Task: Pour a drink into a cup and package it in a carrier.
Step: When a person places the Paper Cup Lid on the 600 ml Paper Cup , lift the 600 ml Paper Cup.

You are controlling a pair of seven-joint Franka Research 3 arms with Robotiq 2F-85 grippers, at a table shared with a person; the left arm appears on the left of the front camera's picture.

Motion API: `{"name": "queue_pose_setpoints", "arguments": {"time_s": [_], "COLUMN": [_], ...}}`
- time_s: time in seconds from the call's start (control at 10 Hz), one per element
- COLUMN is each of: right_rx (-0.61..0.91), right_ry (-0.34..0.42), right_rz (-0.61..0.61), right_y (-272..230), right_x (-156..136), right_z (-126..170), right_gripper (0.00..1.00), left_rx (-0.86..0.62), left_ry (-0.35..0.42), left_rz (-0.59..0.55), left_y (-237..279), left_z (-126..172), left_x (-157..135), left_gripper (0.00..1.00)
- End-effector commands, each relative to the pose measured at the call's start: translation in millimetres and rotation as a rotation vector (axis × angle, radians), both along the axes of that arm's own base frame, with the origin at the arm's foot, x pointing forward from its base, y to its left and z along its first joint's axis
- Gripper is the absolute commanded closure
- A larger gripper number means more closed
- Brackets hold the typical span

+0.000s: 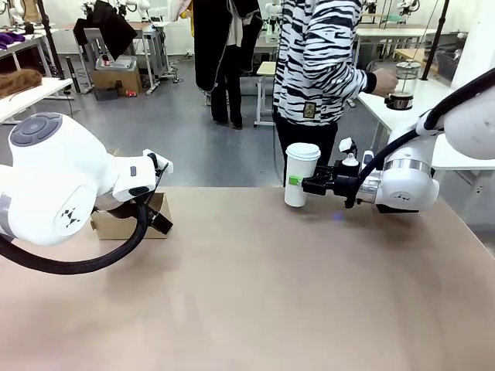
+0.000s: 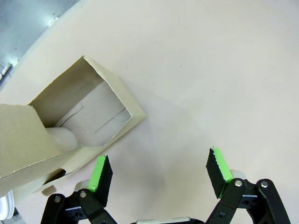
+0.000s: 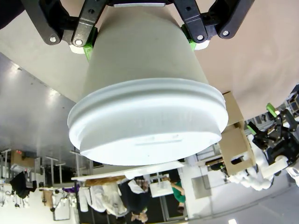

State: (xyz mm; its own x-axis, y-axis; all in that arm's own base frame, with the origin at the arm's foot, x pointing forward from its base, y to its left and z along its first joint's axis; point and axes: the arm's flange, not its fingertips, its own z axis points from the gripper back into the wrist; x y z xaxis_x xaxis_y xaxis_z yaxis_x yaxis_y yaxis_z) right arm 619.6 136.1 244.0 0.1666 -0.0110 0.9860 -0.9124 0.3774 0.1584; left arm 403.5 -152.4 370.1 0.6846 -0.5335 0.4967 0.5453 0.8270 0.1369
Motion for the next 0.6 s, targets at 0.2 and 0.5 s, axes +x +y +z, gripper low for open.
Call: {"name": "queue_pose_setpoints", "arguments": {"time_s": [0.2,0.5], "right_rx": [0.006,0.006], "right_ry": [0.000,0.000], "right_rz": [0.001,0.001], "right_y": [2.8,2.8], "right_x": [-0.2,-0.2], "right_z": [4.4,4.4], "right_gripper": [0.24,0.24], "left_rx": [-0.003,-0.003], "left_ry": [0.000,0.000], "left_rz": [0.000,0.000], "left_y": [0.3,0.3], "left_z": [0.4,0.4], "left_x": [-0.1,-0.1], "left_gripper": [0.00,0.00]}}
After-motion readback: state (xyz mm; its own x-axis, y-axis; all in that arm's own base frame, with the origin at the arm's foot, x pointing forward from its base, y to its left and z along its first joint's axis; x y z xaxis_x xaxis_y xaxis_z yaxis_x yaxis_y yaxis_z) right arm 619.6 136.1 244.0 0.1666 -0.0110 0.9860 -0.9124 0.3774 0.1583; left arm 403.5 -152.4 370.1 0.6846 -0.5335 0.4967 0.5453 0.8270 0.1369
